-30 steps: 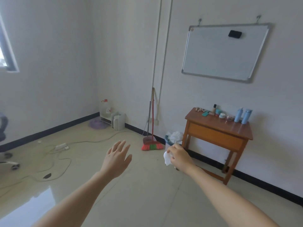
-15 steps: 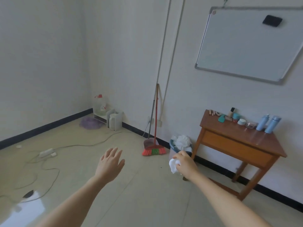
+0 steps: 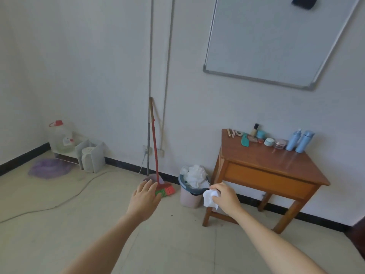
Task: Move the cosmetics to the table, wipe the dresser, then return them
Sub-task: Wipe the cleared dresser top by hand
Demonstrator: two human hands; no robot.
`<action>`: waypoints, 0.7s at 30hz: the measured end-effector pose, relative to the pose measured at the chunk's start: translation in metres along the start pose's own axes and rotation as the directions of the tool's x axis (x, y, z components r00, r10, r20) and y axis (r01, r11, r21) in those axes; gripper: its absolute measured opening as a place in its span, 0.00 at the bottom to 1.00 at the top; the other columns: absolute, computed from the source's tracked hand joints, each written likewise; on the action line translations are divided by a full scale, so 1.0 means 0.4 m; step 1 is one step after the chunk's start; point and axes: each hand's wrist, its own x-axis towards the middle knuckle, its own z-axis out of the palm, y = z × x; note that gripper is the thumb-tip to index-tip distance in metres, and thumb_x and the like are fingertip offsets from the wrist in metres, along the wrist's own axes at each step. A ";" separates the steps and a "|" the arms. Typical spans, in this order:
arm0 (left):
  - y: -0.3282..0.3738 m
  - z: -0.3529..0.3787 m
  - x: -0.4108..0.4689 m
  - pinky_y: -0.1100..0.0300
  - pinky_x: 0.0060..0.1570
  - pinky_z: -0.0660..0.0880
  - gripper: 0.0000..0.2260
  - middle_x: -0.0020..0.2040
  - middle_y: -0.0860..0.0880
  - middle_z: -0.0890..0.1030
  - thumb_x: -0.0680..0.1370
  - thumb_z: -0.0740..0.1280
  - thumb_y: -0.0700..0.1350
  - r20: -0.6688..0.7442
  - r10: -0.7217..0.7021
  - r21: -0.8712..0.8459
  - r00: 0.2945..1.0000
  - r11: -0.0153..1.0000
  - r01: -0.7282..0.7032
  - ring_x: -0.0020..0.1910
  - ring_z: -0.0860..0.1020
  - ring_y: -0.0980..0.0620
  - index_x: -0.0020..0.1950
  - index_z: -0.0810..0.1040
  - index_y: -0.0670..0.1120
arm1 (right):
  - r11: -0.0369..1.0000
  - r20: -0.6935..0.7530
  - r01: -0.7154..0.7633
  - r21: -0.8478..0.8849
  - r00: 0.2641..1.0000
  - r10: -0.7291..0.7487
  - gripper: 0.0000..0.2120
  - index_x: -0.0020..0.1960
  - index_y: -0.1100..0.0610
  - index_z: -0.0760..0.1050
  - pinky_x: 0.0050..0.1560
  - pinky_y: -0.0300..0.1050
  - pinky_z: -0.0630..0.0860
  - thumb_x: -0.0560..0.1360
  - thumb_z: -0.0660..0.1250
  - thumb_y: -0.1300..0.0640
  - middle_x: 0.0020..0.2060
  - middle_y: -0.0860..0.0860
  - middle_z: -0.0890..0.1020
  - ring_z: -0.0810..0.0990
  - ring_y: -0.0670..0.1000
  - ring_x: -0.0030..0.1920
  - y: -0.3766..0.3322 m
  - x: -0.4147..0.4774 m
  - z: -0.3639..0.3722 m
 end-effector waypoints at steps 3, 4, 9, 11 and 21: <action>0.010 -0.027 0.168 0.56 0.70 0.52 0.20 0.74 0.51 0.58 0.81 0.51 0.51 -0.021 0.025 0.005 0.999 1.000 -0.025 0.74 0.50 0.51 0.72 0.59 0.48 | 1.000 -0.015 -0.009 0.003 1.000 0.009 0.17 0.62 0.59 0.74 0.48 0.35 0.67 0.74 0.61 0.67 0.58 0.55 0.75 0.73 0.51 0.56 0.023 0.159 -0.032; 0.015 -0.033 0.222 0.56 0.71 0.51 0.21 0.74 0.51 0.58 0.81 0.51 0.51 -0.025 0.016 0.002 1.000 1.000 -0.016 0.74 0.50 0.51 0.73 0.58 0.47 | 1.000 -0.022 -0.003 0.000 1.000 0.003 0.18 0.62 0.59 0.73 0.48 0.34 0.67 0.74 0.61 0.67 0.59 0.55 0.75 0.73 0.52 0.57 0.030 0.214 -0.040; -0.003 -0.012 0.434 0.55 0.71 0.50 0.22 0.75 0.50 0.55 0.81 0.50 0.52 0.022 0.012 0.009 1.000 1.000 -0.012 0.74 0.49 0.51 0.74 0.55 0.47 | 1.000 -0.019 -0.031 0.005 0.999 0.031 0.17 0.62 0.59 0.73 0.49 0.35 0.68 0.74 0.62 0.66 0.59 0.55 0.75 0.74 0.53 0.58 0.039 0.430 -0.040; -0.022 0.027 0.505 0.55 0.71 0.50 0.22 0.76 0.50 0.54 0.81 0.49 0.52 0.068 -0.003 0.008 0.998 1.000 0.002 0.74 0.49 0.51 0.74 0.55 0.47 | 0.999 -0.003 -0.030 -0.014 1.000 0.030 0.17 0.63 0.59 0.73 0.51 0.36 0.70 0.74 0.61 0.65 0.60 0.54 0.75 0.74 0.52 0.59 0.058 0.495 -0.015; -0.122 0.078 0.941 0.53 0.71 0.52 0.22 0.75 0.49 0.55 0.81 0.51 0.53 0.168 0.087 -0.036 0.982 0.996 -0.083 0.74 0.52 0.50 0.74 0.55 0.49 | 0.975 -0.011 -0.213 -0.060 0.977 0.212 0.17 0.62 0.57 0.73 0.55 0.39 0.70 0.74 0.61 0.64 0.60 0.53 0.75 0.74 0.52 0.58 0.092 0.832 0.050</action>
